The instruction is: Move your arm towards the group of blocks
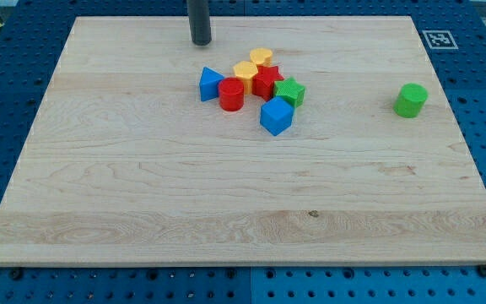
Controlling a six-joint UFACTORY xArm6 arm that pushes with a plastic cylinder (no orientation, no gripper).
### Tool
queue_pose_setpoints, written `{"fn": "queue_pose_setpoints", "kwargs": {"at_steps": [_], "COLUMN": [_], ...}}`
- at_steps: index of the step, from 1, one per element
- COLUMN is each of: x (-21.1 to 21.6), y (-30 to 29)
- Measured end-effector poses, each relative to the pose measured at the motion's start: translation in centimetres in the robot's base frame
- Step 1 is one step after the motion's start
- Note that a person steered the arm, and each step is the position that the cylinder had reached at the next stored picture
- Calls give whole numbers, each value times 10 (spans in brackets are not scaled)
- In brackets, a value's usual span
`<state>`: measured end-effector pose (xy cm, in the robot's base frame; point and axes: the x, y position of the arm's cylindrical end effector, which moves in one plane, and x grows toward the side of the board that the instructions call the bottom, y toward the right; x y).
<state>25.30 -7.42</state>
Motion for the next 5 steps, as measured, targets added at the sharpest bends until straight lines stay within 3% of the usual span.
{"fn": "queue_pose_setpoints", "kwargs": {"at_steps": [5], "x": [-6], "y": [0]}}
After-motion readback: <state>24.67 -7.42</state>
